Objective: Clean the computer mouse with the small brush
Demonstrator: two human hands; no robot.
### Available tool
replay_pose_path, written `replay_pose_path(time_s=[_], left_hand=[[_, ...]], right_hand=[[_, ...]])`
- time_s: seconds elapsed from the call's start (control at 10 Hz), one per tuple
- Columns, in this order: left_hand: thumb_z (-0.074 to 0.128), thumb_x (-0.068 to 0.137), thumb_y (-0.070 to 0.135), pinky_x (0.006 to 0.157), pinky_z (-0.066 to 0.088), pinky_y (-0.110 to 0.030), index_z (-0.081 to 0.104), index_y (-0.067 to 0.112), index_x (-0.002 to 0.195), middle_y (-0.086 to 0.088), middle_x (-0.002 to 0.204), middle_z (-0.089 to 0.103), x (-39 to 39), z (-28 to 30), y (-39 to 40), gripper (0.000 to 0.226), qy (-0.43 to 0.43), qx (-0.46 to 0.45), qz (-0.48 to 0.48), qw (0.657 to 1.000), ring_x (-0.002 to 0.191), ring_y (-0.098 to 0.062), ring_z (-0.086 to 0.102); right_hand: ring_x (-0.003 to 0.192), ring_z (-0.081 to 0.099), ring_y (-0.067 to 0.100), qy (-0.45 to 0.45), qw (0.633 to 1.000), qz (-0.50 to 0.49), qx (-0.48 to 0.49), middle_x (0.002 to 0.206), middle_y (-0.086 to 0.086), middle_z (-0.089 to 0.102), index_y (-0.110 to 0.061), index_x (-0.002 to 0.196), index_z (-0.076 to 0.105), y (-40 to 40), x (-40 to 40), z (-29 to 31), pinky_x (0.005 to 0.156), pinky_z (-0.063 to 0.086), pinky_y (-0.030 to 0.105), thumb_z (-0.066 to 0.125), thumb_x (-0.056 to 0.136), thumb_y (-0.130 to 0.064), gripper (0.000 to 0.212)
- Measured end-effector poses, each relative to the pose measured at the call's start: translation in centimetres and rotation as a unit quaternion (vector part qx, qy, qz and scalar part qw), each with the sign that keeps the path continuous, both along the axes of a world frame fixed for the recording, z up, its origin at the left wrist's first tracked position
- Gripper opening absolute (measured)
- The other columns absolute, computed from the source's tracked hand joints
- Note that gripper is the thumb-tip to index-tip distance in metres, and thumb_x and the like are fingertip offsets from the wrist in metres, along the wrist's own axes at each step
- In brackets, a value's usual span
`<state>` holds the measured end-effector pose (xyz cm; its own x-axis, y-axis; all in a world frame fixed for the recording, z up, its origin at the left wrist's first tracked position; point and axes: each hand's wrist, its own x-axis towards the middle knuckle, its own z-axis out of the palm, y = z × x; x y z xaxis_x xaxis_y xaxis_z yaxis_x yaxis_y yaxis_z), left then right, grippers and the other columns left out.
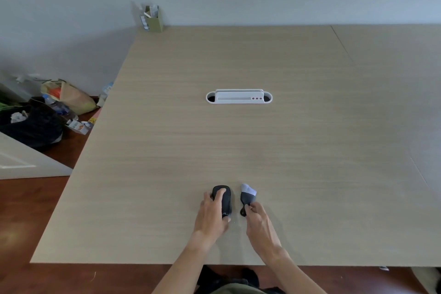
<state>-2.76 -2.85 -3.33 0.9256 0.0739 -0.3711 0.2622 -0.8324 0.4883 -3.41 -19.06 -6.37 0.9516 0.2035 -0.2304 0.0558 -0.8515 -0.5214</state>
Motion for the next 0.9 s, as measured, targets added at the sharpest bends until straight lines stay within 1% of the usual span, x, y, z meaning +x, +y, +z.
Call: replay_pose_path(time_s=[0.1, 0.2, 0.3, 0.4, 0.5, 0.6, 0.7, 0.8, 0.9], left_hand=[[0.074, 0.082, 0.025, 0.093, 0.049, -0.032, 0.029, 0.027, 0.147, -0.008, 0.124, 0.041, 0.1, -0.1, -0.3, 0.079, 0.005, 0.013, 0.003, 1.0, 0.109, -0.028, 0.055], [0.073, 0.082, 0.025, 0.093, 0.049, -0.032, 0.028, 0.028, 0.146, -0.008, 0.125, 0.042, 0.1, 0.0, -0.5, 0.079, 0.01, 0.016, 0.008, 1.0, 0.112, -0.028, 0.053], [0.074, 0.082, 0.025, 0.094, 0.048, -0.032, 0.028, 0.028, 0.146, -0.008, 0.127, 0.043, 0.1, 0.1, -0.5, 0.079, 0.01, 0.017, 0.009, 1.0, 0.113, -0.028, 0.052], [0.074, 0.082, 0.025, 0.094, 0.049, -0.031, 0.029, 0.028, 0.146, -0.008, 0.127, 0.043, 0.1, -0.1, -0.5, 0.079, 0.007, 0.02, 0.008, 1.0, 0.113, -0.027, 0.052], [0.074, 0.082, 0.024, 0.094, 0.049, -0.03, 0.028, 0.028, 0.146, -0.007, 0.125, 0.043, 0.0, 0.0, -0.5, 0.079, 0.002, 0.019, 0.011, 1.0, 0.112, -0.026, 0.052], [0.075, 0.082, 0.025, 0.094, 0.048, -0.03, 0.028, 0.028, 0.147, -0.007, 0.125, 0.043, 0.0, 0.0, -0.6, 0.08, -0.003, 0.016, 0.013, 1.0, 0.113, -0.025, 0.052], [0.075, 0.082, 0.026, 0.093, 0.049, -0.03, 0.028, 0.028, 0.147, -0.007, 0.125, 0.044, 0.0, 0.1, -0.6, 0.081, 0.002, 0.019, 0.011, 1.0, 0.111, -0.025, 0.052], [0.074, 0.08, 0.035, 0.088, 0.051, -0.03, 0.024, 0.026, 0.148, -0.007, 0.125, 0.043, -0.2, 0.4, -0.6, 0.085, -0.007, 0.026, 0.016, 1.0, 0.108, -0.025, 0.055], [0.06, 0.08, 0.037, 0.09, 0.051, -0.034, 0.024, 0.022, 0.148, -0.004, 0.13, 0.043, -0.8, 0.4, -0.1, 0.079, -0.045, 0.036, 0.072, 0.996, 0.114, -0.025, 0.054]], right_hand=[[0.079, 0.059, 0.02, -0.003, 1.0, 0.006, -0.009, 0.108, 0.004, 0.053, -0.013, 0.12, 0.063, 0.2, -0.2, -0.4, 0.066, 0.053, 0.026, 0.058, 0.073, 0.018, 0.057], [0.081, 0.058, 0.017, -0.037, 0.998, 0.03, -0.045, 0.108, 0.002, 0.05, -0.026, 0.13, 0.055, 0.7, 0.0, 0.2, 0.07, 0.052, 0.027, 0.065, 0.067, 0.007, 0.072], [0.085, 0.062, 0.016, -0.042, 0.995, 0.05, -0.073, 0.117, 0.003, 0.051, -0.027, 0.124, 0.059, 0.9, 0.1, 0.4, 0.078, 0.05, 0.028, 0.066, 0.066, 0.005, 0.066], [0.086, 0.06, 0.016, -0.044, 0.995, 0.044, -0.074, 0.122, 0.003, 0.05, -0.023, 0.122, 0.061, 0.4, 0.1, 0.4, 0.086, 0.048, 0.028, 0.057, 0.066, 0.013, 0.068], [0.086, 0.059, 0.015, -0.042, 0.996, 0.045, -0.068, 0.12, 0.002, 0.051, -0.021, 0.119, 0.063, 0.2, 0.1, 0.7, 0.087, 0.047, 0.026, 0.052, 0.062, 0.018, 0.07], [0.087, 0.059, 0.015, -0.052, 0.995, 0.044, -0.066, 0.117, 0.001, 0.053, -0.02, 0.116, 0.066, 0.1, 0.1, 0.7, 0.085, 0.045, 0.025, 0.053, 0.06, 0.019, 0.069], [0.088, 0.06, 0.015, -0.055, 0.995, 0.038, -0.073, 0.116, 0.0, 0.051, -0.02, 0.112, 0.067, 0.2, 0.0, 0.4, 0.086, 0.049, 0.026, 0.058, 0.059, 0.018, 0.066], [0.09, 0.061, 0.018, -0.09, 0.995, 0.023, -0.048, 0.119, 0.001, 0.043, -0.021, 0.114, 0.063, 0.4, -0.3, 0.8, 0.082, 0.054, 0.033, 0.065, 0.061, 0.012, 0.062], [0.095, 0.065, 0.021, -0.122, 0.992, -0.011, 0.007, 0.125, 0.003, 0.04, -0.016, 0.115, 0.063, 0.0, -0.1, 2.8, 0.079, 0.052, 0.04, 0.078, 0.064, 0.001, 0.056]])
